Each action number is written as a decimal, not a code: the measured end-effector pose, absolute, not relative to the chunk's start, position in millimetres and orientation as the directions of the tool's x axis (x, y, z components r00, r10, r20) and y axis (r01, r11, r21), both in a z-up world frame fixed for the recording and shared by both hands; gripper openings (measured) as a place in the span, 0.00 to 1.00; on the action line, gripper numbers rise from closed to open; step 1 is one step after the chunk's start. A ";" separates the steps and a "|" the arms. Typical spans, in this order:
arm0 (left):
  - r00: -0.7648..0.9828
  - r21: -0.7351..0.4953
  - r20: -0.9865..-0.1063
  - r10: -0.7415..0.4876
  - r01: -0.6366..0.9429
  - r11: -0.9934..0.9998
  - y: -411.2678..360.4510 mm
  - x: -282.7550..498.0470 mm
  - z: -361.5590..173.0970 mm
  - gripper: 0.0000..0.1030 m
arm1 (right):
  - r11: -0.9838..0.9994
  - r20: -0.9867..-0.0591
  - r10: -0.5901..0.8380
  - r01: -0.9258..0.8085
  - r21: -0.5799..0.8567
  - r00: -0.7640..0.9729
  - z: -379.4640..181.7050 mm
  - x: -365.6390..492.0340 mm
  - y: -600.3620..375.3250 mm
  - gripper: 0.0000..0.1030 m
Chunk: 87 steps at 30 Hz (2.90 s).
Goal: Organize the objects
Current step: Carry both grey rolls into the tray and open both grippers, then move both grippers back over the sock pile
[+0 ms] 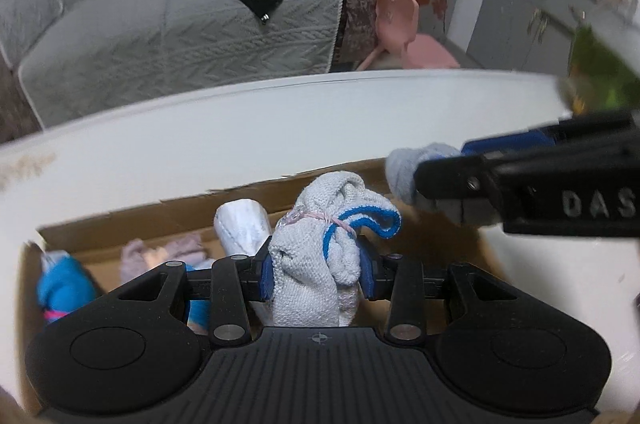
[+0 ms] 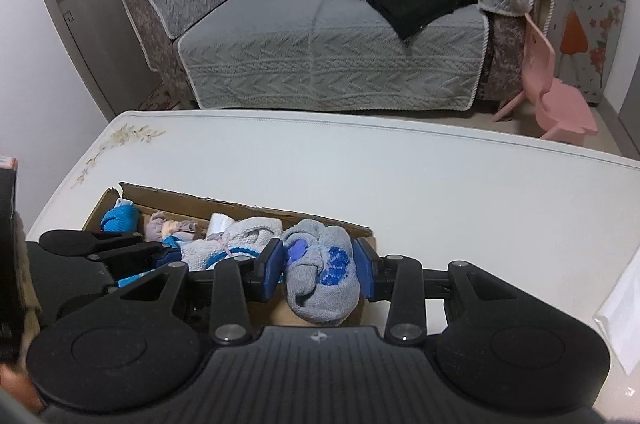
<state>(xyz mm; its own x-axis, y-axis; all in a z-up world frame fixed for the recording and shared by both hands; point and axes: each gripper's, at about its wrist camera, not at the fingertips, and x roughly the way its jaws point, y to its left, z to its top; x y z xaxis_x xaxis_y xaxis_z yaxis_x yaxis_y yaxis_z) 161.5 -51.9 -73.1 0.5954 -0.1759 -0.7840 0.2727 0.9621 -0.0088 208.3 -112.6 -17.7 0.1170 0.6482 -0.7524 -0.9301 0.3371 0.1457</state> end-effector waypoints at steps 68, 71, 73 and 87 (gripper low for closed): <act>0.499 -0.029 -0.864 -0.070 0.089 0.996 27.7 21.5 22.6 1.00 | 0.299 -0.774 0.632 -0.935 0.190 0.045 39.3 115.7 -180.8 0.81; 0.504 0.013 -0.863 -0.045 0.111 0.994 30.4 -11.7 15.6 1.00 | 0.314 -0.784 0.620 -0.919 0.237 0.010 32.6 105.1 -192.3 0.84; 0.511 0.047 -0.859 -0.025 0.128 0.991 29.7 -32.7 4.7 1.00 | 0.332 -0.790 0.612 -0.897 0.290 -0.029 24.5 97.2 -198.9 0.86; 0.570 0.195 -0.822 0.009 0.268 0.943 12.7 -55.1 -74.6 0.99 | 0.464 -0.866 0.482 -0.801 0.378 -0.129 -59.3 53.3 -165.4 0.89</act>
<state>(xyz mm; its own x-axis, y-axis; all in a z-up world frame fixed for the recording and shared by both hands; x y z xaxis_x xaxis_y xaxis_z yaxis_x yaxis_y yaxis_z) -55.1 12.7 -74.6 0.5697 0.0087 -0.8218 0.2676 0.9435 0.1955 53.3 -165.4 -59.3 -0.1289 0.4825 -0.8664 -0.8010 0.4644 0.3778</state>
